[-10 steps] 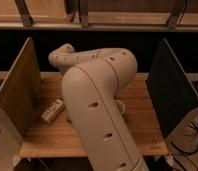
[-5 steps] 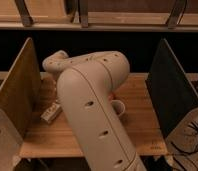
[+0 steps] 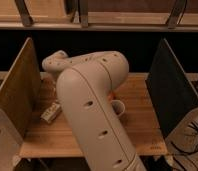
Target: Stand the bottle upright
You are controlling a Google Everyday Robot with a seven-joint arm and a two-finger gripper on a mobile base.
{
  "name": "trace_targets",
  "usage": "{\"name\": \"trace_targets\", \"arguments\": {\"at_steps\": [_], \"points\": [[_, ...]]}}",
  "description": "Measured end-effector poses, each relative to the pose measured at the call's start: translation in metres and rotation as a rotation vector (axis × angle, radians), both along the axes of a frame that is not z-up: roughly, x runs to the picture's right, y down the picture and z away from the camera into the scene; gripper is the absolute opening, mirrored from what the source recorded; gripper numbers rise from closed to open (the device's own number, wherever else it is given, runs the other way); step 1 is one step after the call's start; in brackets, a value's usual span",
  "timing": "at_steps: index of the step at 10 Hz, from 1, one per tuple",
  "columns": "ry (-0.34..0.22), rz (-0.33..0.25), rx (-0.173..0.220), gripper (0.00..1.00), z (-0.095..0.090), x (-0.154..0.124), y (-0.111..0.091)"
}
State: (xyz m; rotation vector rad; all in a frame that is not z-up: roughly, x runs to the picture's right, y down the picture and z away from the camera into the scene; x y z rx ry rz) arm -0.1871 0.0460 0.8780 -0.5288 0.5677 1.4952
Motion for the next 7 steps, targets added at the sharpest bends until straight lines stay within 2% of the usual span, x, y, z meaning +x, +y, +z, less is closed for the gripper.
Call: {"name": "trace_targets", "arguments": {"at_steps": [4,7], "points": [[-0.028,-0.051,-0.026,0.80,0.013,-0.031,0.016],[-0.049,-0.057,-0.038,0.80,0.023,-0.048,0.022]]}}
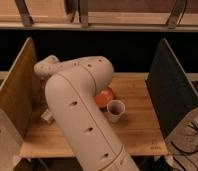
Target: Stand the bottle upright
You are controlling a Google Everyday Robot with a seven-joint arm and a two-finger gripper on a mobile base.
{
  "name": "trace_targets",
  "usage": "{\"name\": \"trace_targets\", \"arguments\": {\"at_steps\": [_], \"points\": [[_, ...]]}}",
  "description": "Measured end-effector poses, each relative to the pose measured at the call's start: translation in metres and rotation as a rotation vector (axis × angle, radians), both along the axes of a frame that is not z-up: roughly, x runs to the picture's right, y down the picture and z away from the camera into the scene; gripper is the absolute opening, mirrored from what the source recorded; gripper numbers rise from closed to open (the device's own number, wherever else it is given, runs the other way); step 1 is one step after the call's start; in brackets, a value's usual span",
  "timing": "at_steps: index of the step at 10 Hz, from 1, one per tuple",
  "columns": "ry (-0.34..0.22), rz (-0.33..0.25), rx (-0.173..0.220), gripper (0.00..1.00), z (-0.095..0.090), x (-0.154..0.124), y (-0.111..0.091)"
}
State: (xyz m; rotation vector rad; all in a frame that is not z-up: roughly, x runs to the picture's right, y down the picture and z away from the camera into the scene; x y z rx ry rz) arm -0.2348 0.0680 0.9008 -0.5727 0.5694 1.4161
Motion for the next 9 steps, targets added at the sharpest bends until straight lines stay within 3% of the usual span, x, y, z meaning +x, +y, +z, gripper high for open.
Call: {"name": "trace_targets", "arguments": {"at_steps": [7,9], "points": [[0.060,0.103,-0.051,0.80,0.043,0.007,0.024],[0.062,0.109,-0.051,0.73,0.048,0.007,0.025]]}}
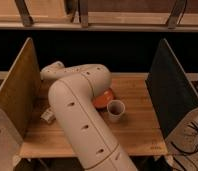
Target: Stand the bottle upright
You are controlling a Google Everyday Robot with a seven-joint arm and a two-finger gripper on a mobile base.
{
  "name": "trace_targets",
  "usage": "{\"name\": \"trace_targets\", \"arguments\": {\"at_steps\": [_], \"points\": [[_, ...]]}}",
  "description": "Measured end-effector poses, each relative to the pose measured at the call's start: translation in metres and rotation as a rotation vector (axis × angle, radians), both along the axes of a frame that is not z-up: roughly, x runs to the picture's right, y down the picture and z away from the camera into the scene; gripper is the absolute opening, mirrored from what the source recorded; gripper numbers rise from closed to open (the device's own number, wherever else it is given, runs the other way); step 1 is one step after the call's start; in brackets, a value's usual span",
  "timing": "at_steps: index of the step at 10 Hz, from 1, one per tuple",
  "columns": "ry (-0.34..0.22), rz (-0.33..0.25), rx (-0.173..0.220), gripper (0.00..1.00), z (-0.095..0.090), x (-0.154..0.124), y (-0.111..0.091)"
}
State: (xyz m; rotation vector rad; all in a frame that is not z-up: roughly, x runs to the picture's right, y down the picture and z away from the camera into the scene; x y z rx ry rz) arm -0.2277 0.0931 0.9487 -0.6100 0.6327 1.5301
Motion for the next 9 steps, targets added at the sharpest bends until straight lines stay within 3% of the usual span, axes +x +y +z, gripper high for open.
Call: {"name": "trace_targets", "arguments": {"at_steps": [5,7,9], "points": [[-0.003,0.005,0.014,0.24,0.002,0.001,-0.004],[0.015,0.018,0.053,0.05,0.000,0.012,-0.021],[0.078,0.010,0.143,0.00,-0.013,0.045,-0.061]]}}
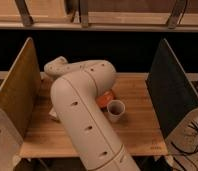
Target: Stand the bottle upright
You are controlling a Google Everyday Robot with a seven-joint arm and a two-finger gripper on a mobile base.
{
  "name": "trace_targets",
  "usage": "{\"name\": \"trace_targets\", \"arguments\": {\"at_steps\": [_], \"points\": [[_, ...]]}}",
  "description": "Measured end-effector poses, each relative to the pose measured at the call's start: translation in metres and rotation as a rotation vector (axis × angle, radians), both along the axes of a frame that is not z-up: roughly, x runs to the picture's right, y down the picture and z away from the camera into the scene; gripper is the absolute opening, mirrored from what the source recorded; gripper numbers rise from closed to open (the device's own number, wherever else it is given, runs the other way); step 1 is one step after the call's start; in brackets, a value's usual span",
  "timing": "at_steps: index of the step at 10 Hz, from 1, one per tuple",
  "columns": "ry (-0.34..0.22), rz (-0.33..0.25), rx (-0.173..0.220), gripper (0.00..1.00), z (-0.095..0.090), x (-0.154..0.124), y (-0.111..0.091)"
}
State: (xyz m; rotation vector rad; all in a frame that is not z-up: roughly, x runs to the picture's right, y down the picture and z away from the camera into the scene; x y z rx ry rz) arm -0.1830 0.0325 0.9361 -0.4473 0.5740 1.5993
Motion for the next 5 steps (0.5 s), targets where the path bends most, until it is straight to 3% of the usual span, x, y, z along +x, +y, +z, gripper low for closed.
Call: {"name": "trace_targets", "arguments": {"at_steps": [2,4,5], "points": [[0.052,-0.055,0.119,0.00,-0.014,0.031,-0.041],[0.038,-0.148,0.234,0.00,-0.026,0.038,-0.069],[0.019,-0.186,0.268,0.00,-0.029,0.034,-0.074]]}}
